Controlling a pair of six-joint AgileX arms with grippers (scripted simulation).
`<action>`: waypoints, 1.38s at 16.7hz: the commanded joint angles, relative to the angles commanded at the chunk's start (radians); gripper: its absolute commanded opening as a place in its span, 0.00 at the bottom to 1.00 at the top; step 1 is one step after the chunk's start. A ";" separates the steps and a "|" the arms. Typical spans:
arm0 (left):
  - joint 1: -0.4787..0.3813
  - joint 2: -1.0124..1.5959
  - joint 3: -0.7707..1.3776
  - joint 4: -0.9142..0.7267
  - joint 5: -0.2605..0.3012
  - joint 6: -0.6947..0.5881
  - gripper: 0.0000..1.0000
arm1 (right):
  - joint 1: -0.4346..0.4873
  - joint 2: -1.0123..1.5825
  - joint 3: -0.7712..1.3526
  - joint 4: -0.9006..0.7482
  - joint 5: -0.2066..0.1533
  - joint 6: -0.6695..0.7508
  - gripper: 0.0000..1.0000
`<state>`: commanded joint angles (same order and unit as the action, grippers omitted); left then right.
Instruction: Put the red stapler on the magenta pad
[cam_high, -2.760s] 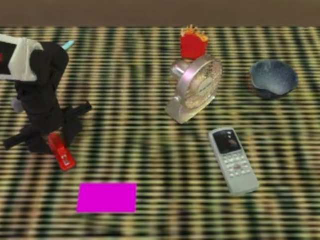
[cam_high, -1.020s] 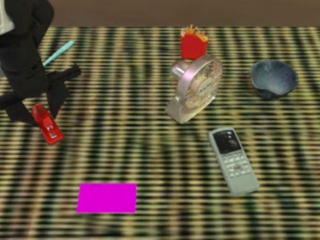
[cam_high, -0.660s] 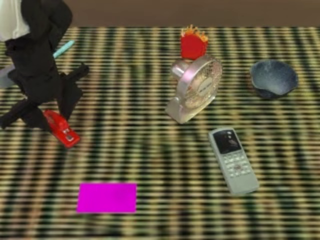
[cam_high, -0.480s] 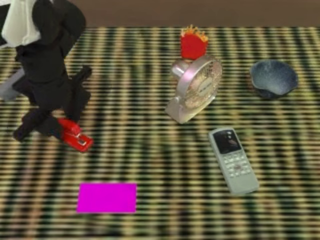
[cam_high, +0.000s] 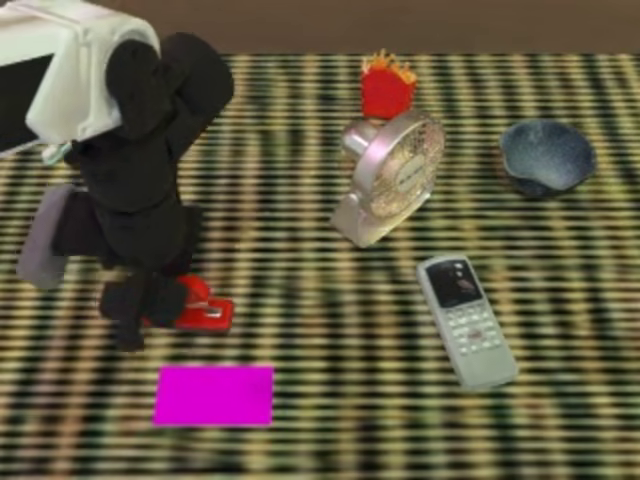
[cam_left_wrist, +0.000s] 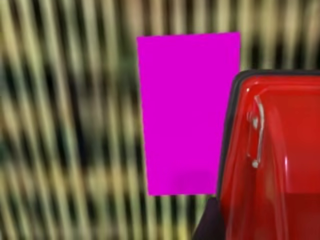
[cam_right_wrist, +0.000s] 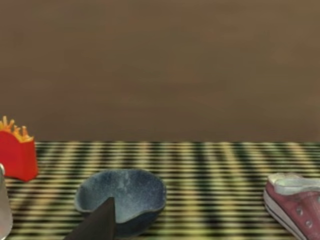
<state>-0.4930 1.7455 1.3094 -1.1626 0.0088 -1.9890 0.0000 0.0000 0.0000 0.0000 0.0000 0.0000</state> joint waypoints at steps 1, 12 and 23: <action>-0.014 -0.017 -0.011 0.002 0.000 -0.045 0.00 | 0.000 0.000 0.000 0.000 0.000 0.000 1.00; -0.033 -0.022 -0.080 0.081 0.000 -0.119 0.00 | 0.000 0.000 0.000 0.000 0.000 0.000 1.00; -0.049 0.094 -0.283 0.405 0.001 -0.127 0.00 | 0.000 0.000 0.000 0.000 0.000 0.000 1.00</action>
<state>-0.5416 1.8396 1.0263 -0.7573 0.0094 -2.1164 0.0000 0.0000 0.0000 0.0000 0.0000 0.0000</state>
